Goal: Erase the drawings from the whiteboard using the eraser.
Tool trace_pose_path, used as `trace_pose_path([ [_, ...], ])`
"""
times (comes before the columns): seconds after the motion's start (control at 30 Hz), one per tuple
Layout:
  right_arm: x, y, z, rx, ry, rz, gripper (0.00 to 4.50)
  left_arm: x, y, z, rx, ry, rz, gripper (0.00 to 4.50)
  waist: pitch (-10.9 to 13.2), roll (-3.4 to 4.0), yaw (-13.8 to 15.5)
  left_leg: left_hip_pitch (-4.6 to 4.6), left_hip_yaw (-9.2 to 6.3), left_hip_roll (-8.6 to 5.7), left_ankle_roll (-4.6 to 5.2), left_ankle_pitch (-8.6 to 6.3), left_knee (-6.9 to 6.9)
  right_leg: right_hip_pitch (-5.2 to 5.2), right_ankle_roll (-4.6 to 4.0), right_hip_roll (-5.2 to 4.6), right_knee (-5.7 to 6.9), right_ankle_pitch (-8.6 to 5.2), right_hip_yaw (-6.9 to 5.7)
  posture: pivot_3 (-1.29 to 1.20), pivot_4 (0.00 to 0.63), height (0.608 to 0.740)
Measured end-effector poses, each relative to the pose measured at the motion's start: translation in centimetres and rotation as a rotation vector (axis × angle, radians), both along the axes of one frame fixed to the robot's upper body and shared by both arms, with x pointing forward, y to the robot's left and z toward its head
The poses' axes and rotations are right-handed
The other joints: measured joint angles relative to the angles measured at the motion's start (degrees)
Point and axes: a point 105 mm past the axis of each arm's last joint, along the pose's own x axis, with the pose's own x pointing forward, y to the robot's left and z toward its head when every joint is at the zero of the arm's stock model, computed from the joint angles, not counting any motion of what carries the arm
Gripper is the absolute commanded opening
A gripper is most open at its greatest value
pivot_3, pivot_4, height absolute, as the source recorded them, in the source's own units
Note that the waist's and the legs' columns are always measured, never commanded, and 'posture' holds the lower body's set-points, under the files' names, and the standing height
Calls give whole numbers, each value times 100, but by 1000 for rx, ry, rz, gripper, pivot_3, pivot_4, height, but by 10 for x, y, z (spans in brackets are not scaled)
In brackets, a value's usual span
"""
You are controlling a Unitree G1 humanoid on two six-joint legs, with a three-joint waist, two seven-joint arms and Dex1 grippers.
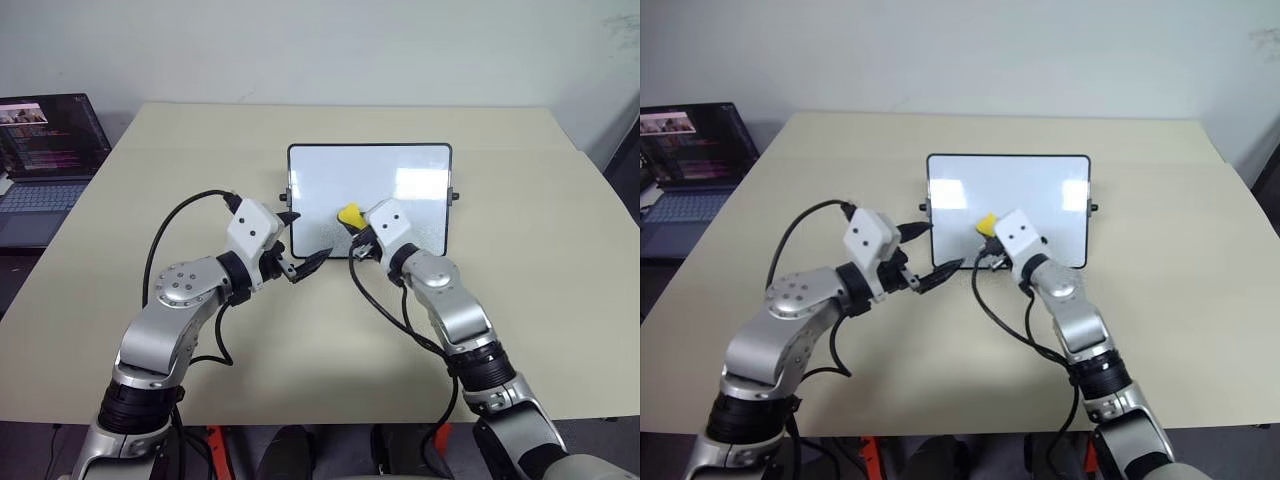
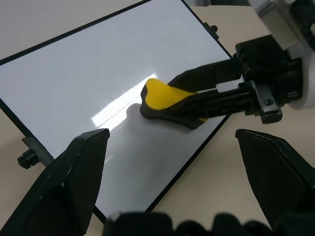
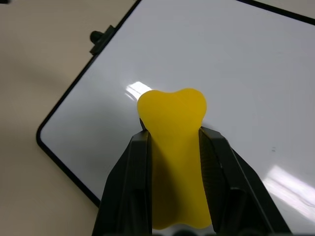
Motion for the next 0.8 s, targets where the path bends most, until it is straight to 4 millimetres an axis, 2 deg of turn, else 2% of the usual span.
trace_pose_path([
  [0.17, 6, 3, -16, -18, 17, 1, 1102, 0, 0, 1, 1, -8, -4, 4500, 0, 0, -3, 0, 1, 0, -1, 0, -2, 0, 0, 0, -1, 0, 0, 0, 150, 740],
  [0.43, 12, 2, -20, -45, -33, 3, 1102, -1, 2, -2, 3, 1, 3, 4500, 0, 0, -4, 21, 2, -1, -2, 2, 1, 15, -1, 0, 12, 0, 1, 0, 150, 740],
  [0.57, 16, -5, -17, -62, -50, -9, 1102, -1, 2, -2, 7, 0, 5, 4500, 0, 0, 8, 24, 0, -3, -4, 4, 6, 16, -1, -1, 26, 0, 0, 0, 150, 740],
  [0.8, 21, -31, -13, -102, -86, -52, 1102, -1, 2, -2, 8, 0, 3, 4500, -1, -1, 11, 26, -1, -3, -5, 5, 8, 18, -1, -1, 30, 0, 0, 0, 150, 740],
])
